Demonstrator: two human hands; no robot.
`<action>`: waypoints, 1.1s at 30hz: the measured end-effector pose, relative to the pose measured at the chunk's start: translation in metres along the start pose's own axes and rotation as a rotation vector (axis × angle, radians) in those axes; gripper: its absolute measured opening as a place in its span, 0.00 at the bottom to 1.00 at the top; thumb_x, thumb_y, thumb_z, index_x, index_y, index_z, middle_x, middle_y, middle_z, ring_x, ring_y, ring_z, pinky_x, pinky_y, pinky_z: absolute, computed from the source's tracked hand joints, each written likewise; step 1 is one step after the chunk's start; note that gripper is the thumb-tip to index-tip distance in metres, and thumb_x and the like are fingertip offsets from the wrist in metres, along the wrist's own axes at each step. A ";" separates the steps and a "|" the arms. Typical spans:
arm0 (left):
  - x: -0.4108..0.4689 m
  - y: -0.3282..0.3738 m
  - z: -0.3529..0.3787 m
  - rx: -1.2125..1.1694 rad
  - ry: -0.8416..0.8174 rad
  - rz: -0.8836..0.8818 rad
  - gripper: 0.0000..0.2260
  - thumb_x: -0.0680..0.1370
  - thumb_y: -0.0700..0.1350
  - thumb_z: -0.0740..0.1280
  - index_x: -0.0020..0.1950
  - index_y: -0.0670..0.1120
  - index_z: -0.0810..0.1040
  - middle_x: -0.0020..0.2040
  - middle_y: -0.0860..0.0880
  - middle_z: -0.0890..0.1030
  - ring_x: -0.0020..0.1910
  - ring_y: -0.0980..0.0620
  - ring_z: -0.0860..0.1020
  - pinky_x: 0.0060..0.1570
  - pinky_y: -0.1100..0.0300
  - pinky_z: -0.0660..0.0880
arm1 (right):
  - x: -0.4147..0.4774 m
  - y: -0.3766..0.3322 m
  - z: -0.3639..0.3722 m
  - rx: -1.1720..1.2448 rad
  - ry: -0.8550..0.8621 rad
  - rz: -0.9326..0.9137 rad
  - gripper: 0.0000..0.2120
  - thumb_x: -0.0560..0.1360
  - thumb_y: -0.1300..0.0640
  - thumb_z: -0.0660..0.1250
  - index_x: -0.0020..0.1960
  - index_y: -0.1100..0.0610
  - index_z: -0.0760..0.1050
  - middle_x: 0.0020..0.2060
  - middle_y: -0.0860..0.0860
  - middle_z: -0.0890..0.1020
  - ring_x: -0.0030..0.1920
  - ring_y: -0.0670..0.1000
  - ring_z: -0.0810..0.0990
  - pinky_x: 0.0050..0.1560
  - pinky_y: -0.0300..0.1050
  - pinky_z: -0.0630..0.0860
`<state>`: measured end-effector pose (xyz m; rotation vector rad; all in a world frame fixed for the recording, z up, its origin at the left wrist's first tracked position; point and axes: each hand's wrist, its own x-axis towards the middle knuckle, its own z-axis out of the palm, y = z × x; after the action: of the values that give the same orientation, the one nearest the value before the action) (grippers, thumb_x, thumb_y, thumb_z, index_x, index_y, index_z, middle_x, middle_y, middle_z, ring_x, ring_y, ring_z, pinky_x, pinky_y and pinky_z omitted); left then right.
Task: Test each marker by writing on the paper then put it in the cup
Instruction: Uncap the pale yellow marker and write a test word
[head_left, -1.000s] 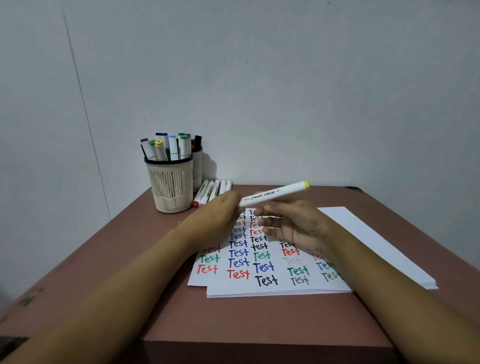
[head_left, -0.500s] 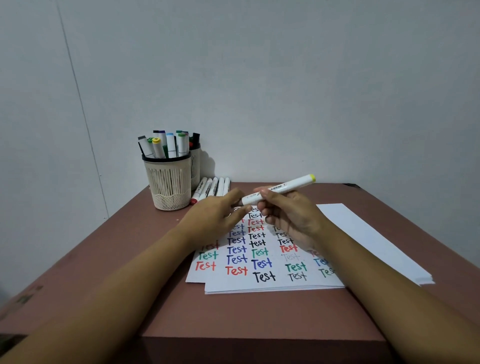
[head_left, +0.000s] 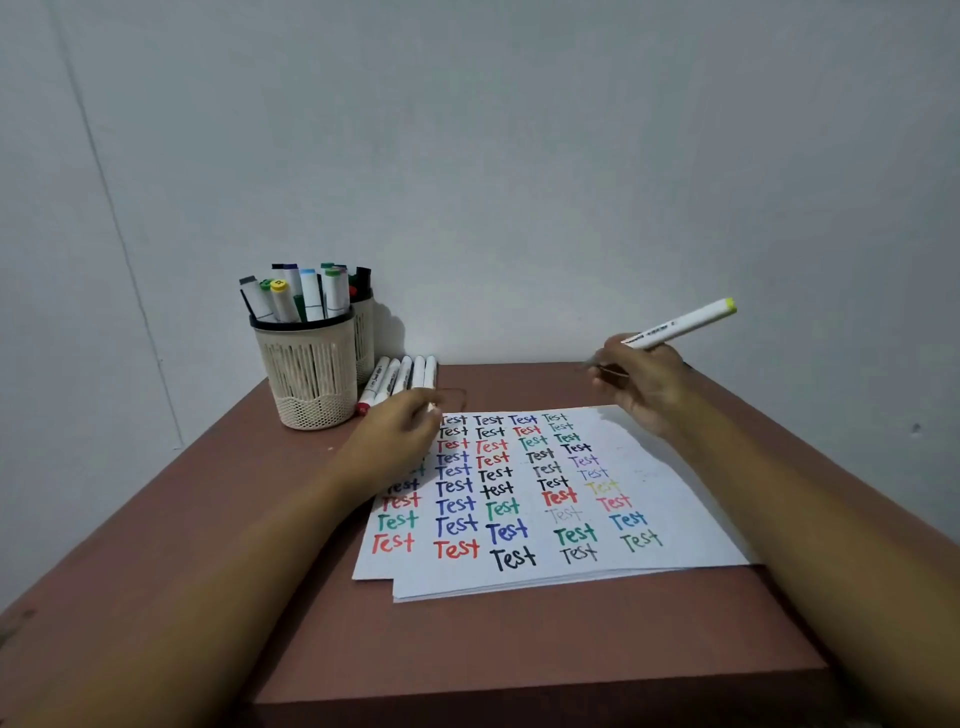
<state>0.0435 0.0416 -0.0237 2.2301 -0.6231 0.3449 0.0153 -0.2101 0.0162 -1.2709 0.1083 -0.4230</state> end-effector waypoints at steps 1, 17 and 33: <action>0.000 -0.001 0.000 0.004 -0.006 0.000 0.15 0.80 0.45 0.59 0.66 0.45 0.72 0.54 0.47 0.77 0.50 0.51 0.75 0.44 0.63 0.67 | 0.005 0.002 -0.004 -0.083 0.047 -0.016 0.11 0.74 0.72 0.62 0.36 0.60 0.71 0.25 0.54 0.79 0.28 0.48 0.75 0.26 0.35 0.74; 0.008 -0.008 -0.005 -0.185 -0.081 -0.198 0.08 0.76 0.49 0.68 0.52 0.49 0.80 0.44 0.55 0.81 0.40 0.62 0.78 0.29 0.76 0.67 | 0.021 0.040 -0.002 -0.470 0.182 -0.065 0.11 0.71 0.69 0.66 0.33 0.59 0.70 0.26 0.57 0.75 0.23 0.50 0.73 0.23 0.37 0.72; 0.007 -0.009 -0.005 -0.183 -0.100 -0.210 0.09 0.76 0.50 0.67 0.53 0.49 0.80 0.45 0.54 0.81 0.43 0.60 0.79 0.35 0.69 0.69 | 0.020 0.044 -0.002 -0.541 0.176 -0.084 0.11 0.72 0.67 0.69 0.34 0.59 0.70 0.28 0.56 0.75 0.24 0.50 0.73 0.28 0.42 0.72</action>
<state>0.0540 0.0485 -0.0225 2.1208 -0.4478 0.0669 0.0442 -0.2090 -0.0228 -1.7717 0.3363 -0.6037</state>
